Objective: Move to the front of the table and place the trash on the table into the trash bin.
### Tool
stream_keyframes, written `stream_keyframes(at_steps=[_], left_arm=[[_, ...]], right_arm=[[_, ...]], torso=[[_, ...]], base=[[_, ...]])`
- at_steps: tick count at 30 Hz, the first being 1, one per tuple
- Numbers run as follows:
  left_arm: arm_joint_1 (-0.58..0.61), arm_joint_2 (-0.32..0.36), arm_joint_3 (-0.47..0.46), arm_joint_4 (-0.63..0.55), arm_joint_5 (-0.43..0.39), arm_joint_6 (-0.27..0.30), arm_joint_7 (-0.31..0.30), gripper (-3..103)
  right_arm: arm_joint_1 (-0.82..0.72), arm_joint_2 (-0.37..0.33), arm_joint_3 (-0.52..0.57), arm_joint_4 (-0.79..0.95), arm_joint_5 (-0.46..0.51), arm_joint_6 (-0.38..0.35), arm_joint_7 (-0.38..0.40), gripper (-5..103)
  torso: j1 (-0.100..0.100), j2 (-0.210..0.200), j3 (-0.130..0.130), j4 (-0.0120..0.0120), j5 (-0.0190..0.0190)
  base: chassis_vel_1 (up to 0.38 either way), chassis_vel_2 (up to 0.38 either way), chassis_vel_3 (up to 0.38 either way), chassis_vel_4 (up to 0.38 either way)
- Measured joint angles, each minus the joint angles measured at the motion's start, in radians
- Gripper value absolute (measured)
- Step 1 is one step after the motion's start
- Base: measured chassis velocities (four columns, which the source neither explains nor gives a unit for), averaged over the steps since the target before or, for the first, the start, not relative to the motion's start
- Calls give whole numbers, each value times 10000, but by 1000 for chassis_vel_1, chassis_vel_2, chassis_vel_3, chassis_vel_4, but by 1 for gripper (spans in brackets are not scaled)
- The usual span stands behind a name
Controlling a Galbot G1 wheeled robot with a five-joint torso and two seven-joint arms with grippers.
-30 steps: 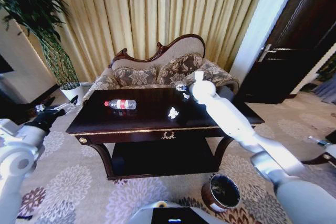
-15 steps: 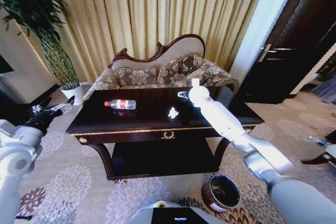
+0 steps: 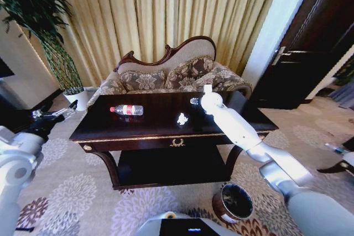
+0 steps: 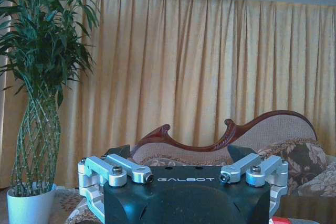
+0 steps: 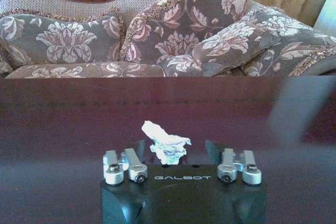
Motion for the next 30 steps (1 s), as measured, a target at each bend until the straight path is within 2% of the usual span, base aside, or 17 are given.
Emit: stream_keyframes(at_steps=[1,2,4,5,8,9,12,14,17,22,27,29,30], left_arm=[[12,-3,-10,10,0,-6,1,100],[12,-3,-10,10,0,-6,1,100],[5,-3,-15,25,-2,-12,4,100],[5,-3,-15,25,-2,-12,4,100],[-25,12,-16,25,-10,-13,6,100],[-25,12,-16,25,-10,-13,6,100],[-31,28,-20,25,-15,-14,6,100],[-30,30,-22,25,-16,-14,7,100],[-19,31,-22,19,-17,-17,9,100],[-10,33,-31,8,-29,-26,11,100],[-18,63,-56,10,-68,-56,11,100],[-21,68,-68,14,-89,-58,12,100],[-21,68,-68,14,-89,-58,12,100]], right_arm=[[-54,-17,0,-9,-37,1,-44,59],[-54,-17,0,-9,-37,1,-44,59],[-115,-42,5,-9,-78,4,-93,48],[-115,-42,5,-9,-78,4,-93,48],[-123,-49,25,-36,-113,7,-140,32],[-123,-49,25,-36,-113,7,-140,32],[-122,-49,37,-44,-130,29,-144,16],[-123,-48,38,-44,-133,38,-144,16],[-169,-67,52,-23,-148,80,-126,2],[-287,-132,129,193,-147,228,-88,0],[-601,-368,473,1235,-61,880,-107,0],[-953,-749,726,2247,-108,1416,-234,0],[-953,-749,726,2247,-108,1416,-234,0]], torso=[[0,0,0,0,0],[0,0,0,0,0],[0,0,0,-1,0],[0,0,0,-1,0],[0,0,0,-1,0],[0,0,0,-1,0],[0,0,0,-1,0],[0,0,0,-1,0],[0,0,0,-1,0],[0,0,1,0,0],[0,0,0,1,0],[0,0,0,1,0],[0,0,0,1,0]], base=[[0,0,0,0],[0,0,0,0],[0,0,0,0],[0,0,0,0],[0,0,0,0],[0,0,0,0],[0,0,0,0],[0,0,0,0],[0,0,0,0],[0,0,0,0],[0,0,0,0],[0,0,0,0],[0,0,0,0]])
